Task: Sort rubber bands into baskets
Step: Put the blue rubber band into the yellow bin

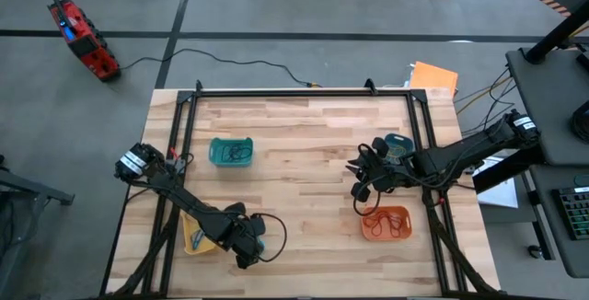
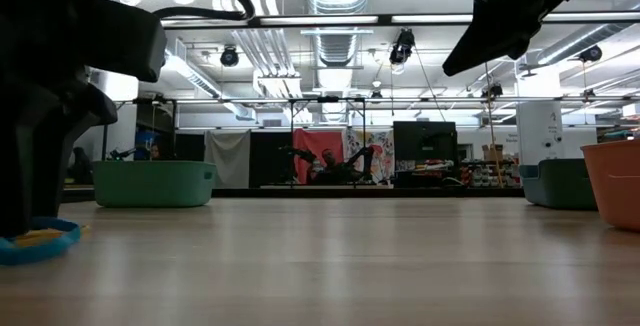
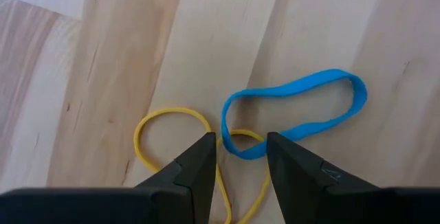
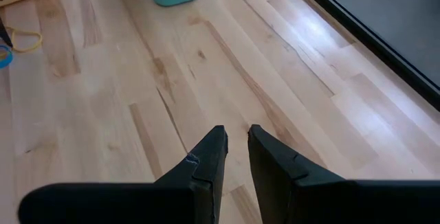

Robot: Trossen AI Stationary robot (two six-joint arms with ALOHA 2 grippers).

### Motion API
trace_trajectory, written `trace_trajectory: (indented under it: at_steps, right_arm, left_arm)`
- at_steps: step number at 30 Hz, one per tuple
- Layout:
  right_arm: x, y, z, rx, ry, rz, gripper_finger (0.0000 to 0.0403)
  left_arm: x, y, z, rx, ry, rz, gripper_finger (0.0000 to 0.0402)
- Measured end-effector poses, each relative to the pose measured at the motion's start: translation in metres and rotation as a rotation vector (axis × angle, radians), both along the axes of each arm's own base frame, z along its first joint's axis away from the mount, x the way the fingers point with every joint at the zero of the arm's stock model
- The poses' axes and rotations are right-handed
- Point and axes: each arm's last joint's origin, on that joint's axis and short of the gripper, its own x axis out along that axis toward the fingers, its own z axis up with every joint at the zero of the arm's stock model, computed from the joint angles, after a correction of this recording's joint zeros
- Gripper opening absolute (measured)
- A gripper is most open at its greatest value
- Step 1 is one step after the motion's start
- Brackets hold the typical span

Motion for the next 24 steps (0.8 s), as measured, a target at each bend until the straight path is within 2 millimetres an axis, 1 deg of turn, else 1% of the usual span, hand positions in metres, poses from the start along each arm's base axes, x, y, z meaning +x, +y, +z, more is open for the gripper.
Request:
trace_trajectory:
  at_steps: [5, 9, 13, 18, 20, 24]
  right_arm:
    - [0.0000, 0.0000, 0.0000, -0.006, 0.003, 0.004, 0.0057]
    - [0.0000, 0.0000, 0.0000, -0.006, 0.003, 0.005, 0.0057]
    - [0.0000, 0.0000, 0.0000, -0.006, 0.003, 0.005, 0.0057]
    - [0.0000, 0.0000, 0.0000, -0.006, 0.003, 0.005, 0.0057]
    - [0.0000, 0.0000, 0.0000, -0.006, 0.003, 0.005, 0.0057]
    - [0.0000, 0.0000, 0.0000, -0.006, 0.003, 0.005, 0.0057]
  left_arm:
    - [0.0003, -0.0002, -0.0023, 0.005, 0.005, -0.001, 0.0112]
    - [0.0004, -0.0002, -0.0023, 0.006, 0.005, -0.007, 0.0100]
    - [0.0001, -0.0001, -0.0025, 0.008, 0.007, -0.011, 0.0071]
    - [0.0001, 0.0000, -0.0026, 0.010, 0.007, -0.015, 0.0013]
    - [0.0001, 0.0000, -0.0026, 0.010, 0.007, -0.015, 0.0004]
    - [0.0000, -0.0001, -0.0026, 0.010, 0.007, -0.016, 0.0002]
